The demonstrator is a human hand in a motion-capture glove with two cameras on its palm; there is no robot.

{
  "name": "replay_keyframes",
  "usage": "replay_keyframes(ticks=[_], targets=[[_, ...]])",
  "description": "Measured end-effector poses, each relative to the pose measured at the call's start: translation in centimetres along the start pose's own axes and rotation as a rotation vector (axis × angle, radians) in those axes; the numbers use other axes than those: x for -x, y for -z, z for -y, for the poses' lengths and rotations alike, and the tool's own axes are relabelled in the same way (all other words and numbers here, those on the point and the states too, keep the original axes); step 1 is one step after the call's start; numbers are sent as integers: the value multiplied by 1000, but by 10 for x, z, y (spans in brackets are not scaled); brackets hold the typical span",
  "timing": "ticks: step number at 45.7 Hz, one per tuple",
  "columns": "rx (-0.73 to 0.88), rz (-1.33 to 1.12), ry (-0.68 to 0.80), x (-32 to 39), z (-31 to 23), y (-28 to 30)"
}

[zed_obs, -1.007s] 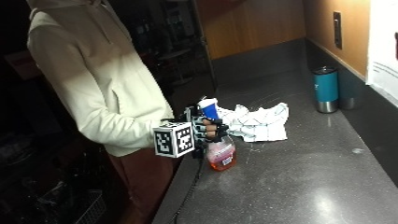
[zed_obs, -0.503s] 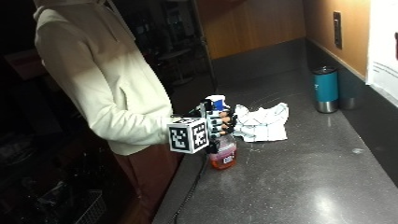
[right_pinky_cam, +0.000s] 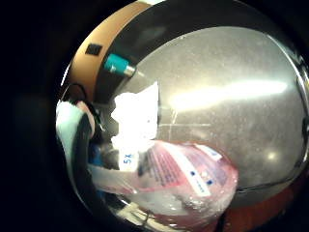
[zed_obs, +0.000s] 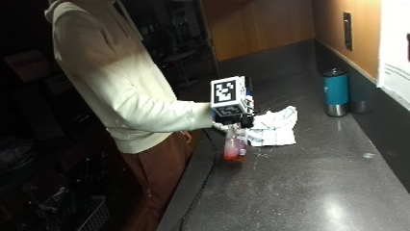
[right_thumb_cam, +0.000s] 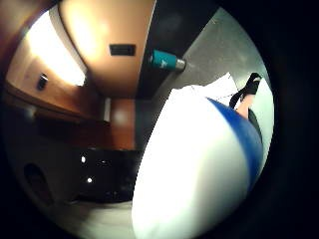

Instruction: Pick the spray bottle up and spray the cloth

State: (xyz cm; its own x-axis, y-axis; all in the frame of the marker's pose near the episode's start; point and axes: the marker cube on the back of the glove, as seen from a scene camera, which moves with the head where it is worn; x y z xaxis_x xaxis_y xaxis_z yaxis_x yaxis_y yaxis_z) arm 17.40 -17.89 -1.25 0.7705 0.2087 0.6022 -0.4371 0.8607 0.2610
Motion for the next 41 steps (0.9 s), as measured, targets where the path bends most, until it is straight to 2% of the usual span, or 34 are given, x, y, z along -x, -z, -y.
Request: replay_keyframes(ticks=[13, 19, 24, 30, 34, 41], targets=[[265, -462, 127, 87, 22, -17], [298, -639, 148, 126, 25, -29], [294, -935, 91, 150, 26, -46], [372, -983, 150, 178, 19, -70], [417, -1092, 214, 180, 16, -80], [462, -1140, 243, 181, 14, -100]])
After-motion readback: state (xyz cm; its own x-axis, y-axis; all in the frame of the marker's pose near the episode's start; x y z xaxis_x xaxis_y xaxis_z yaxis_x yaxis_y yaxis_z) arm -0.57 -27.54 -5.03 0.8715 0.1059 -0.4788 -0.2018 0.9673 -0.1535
